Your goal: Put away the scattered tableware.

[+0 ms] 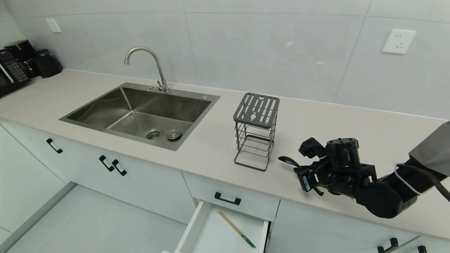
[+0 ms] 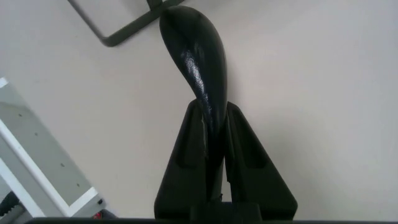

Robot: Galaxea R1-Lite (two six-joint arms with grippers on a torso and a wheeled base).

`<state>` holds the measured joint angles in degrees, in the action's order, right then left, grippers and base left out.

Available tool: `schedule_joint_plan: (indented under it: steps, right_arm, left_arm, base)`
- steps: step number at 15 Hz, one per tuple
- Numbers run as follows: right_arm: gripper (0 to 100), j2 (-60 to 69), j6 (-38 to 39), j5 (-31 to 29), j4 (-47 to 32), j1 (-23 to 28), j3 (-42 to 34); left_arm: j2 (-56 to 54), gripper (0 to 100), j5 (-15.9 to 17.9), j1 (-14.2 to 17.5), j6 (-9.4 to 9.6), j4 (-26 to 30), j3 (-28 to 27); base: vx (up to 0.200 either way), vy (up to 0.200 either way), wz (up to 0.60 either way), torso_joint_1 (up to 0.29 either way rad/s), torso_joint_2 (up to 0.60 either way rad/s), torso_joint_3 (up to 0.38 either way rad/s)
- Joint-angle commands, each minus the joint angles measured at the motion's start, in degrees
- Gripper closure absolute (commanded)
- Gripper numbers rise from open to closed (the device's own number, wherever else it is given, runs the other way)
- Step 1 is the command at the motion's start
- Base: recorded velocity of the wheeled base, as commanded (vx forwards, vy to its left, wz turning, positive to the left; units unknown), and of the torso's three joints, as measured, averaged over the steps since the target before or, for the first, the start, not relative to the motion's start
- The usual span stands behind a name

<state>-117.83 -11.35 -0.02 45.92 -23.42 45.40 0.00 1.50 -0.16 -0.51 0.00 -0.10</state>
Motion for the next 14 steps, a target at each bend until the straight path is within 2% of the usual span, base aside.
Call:
schedule_joint_plan:
  steps: [1,3,4,8,14]
  right_arm:
    - [100,5.95,-0.08,0.11,0.40,-1.72,-3.12]
    - [100,9.03,-0.08,0.29,0.40,-3.39,-4.18]
    - [100,12.01,-0.08,0.29,0.40,-5.32,-6.64]
    - [100,19.48,-0.08,0.11,0.84,-7.08,-14.90]
    - [100,22.21,-0.16,-0.06,0.92,-9.37,-14.99]
  left_arm:
    - [0.00,0,-0.01,0.07,-0.02,0.00,0.01]
    - [0.00,0,-0.01,-0.02,-0.02,0.00,0.01]
    - [0.00,0,-0.01,-0.02,-0.02,0.00,0.01]
    - [0.00,0,-0.01,-0.02,-0.02,0.00,0.01]
    - [0.00,0,-0.01,-0.02,-0.02,0.00,0.01]
  base:
    - [0.000,0.000,0.00,0.000,0.00,0.000]
    - [0.000,0.000,0.00,0.000,0.00,0.000]
    - [0.000,0.000,0.00,0.000,0.00,0.000]
    - [0.000,0.000,0.00,0.000,0.00,0.000]
    - [0.000,0.000,0.00,0.000,0.00,0.000]
